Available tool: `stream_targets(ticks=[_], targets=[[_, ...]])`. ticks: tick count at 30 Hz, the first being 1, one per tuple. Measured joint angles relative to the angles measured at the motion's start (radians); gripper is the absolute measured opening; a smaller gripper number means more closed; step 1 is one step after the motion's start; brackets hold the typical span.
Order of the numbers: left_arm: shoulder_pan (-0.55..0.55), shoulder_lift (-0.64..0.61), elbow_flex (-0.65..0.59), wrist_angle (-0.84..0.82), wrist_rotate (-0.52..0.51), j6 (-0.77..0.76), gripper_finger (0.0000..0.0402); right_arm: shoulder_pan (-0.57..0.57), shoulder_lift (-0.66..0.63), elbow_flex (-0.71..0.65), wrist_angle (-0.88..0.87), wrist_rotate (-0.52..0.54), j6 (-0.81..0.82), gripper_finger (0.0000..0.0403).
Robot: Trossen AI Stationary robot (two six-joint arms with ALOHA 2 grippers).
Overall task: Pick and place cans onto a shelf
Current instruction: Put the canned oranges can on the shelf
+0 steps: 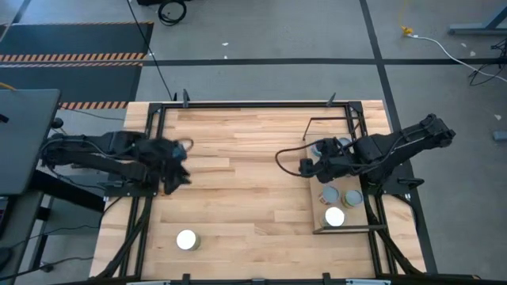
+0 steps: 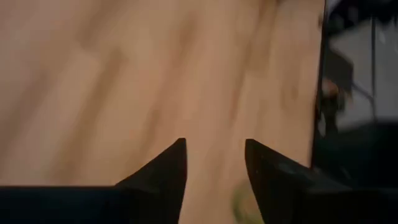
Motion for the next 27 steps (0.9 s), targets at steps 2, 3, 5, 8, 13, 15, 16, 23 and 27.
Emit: stream_targets(ticks=[2, 3, 5, 8, 13, 15, 16, 23, 27], targets=[[-0.059, 0.030, 0.000, -0.051, 0.045, -0.074, 0.0146, -0.017, 0.004, 0.005, 0.033, 0.023, -0.094, 0.0374], [-0.093, 0.045, 0.000, -0.073, 0.071, -0.110, 0.0133, -0.025, 0.003, 0.005, 0.052, 0.034, -0.137, 0.0374], [-0.162, 0.081, 0.000, -0.100, 0.135, -0.183, 0.0105, -0.038, 0.004, 0.006, 0.091, 0.057, -0.202, 0.0374], [-0.276, 0.137, 0.000, -0.129, 0.208, -0.304, 0.0056, -0.040, 0.004, 0.006, 0.151, 0.119, -0.294, 0.0374], [-0.484, 0.227, 0.000, -0.141, 0.234, -0.510, 0.0008, -0.015, 0.004, 0.006, 0.293, 0.223, -0.551, 0.0374], [-0.561, 0.261, 0.000, -0.139, 0.226, -0.602, 0.0013, 0.006, 0.004, 0.006, 0.361, 0.232, -0.676, 0.0374], [-0.596, 0.277, 0.000, -0.139, 0.216, -0.660, 0.0016, 0.019, 0.004, 0.006, 0.393, 0.234, -0.734, 0.0373], [-0.778, 0.395, 0.000, -0.056, 0.205, -1.003, 0.0027, 0.173, -0.008, 0.006, 0.455, 0.183, -0.954, 0.0364], [-0.835, 0.463, 0.001, 0.010, 0.214, -1.086, 0.0052, 0.293, -0.018, 0.006, 0.423, 0.186, -0.962, 0.0356]])
